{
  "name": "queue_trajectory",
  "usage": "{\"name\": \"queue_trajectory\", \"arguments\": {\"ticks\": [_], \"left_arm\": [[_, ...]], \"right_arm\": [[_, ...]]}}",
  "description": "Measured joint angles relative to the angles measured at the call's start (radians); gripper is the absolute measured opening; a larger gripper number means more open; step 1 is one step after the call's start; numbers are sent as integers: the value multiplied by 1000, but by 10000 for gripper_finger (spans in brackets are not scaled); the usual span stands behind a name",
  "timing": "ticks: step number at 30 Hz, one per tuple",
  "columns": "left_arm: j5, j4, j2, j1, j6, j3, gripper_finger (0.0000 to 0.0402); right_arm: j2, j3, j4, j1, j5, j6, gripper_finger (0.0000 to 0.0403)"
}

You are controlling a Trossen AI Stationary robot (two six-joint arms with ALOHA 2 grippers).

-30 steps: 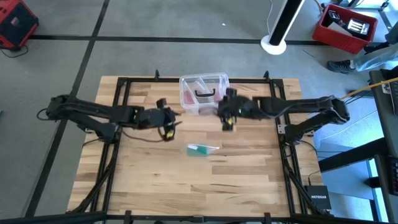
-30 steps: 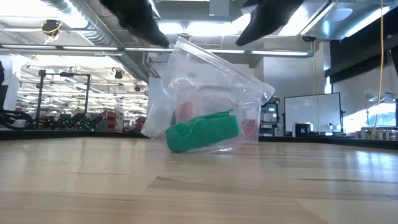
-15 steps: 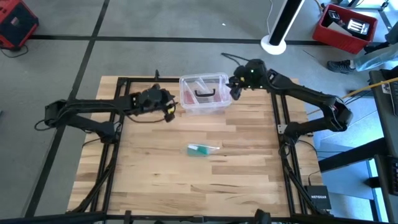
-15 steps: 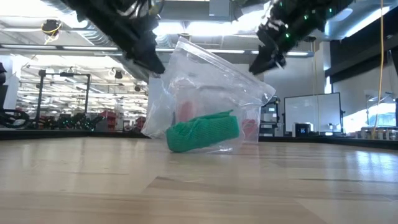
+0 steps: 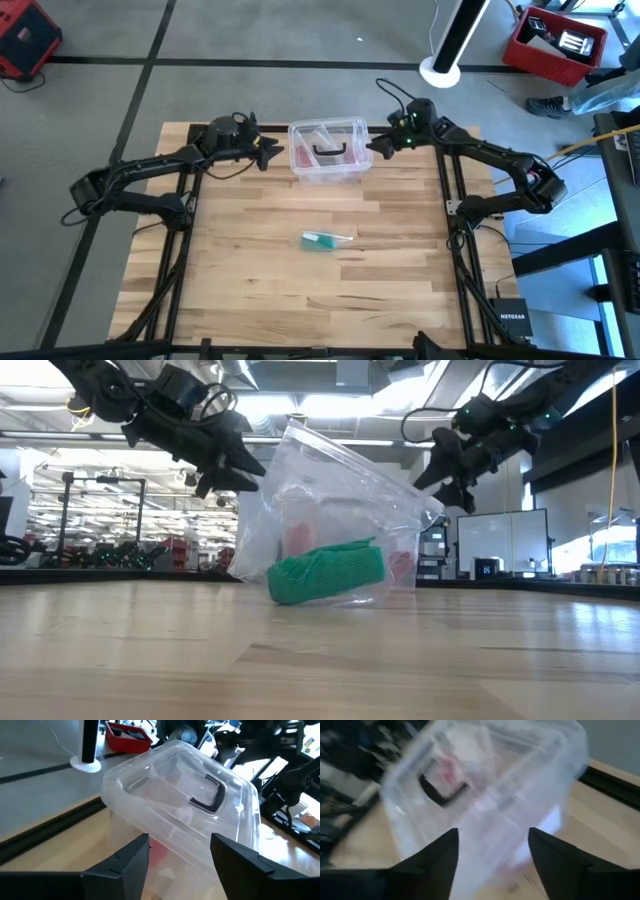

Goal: Roll bandage
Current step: Remove the transparent bin lid

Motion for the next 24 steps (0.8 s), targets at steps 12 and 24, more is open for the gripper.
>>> {"name": "queue_trajectory", "arguments": {"ticks": [12, 24], "left_arm": [[-60, -5, 6, -38, 2, 0, 199], [-89, 122, 127, -124, -59, -1, 198]], "right_arm": [[11, -5, 33, 3, -28, 126, 302], [12, -6, 10, 70, 41, 117, 281]]}}
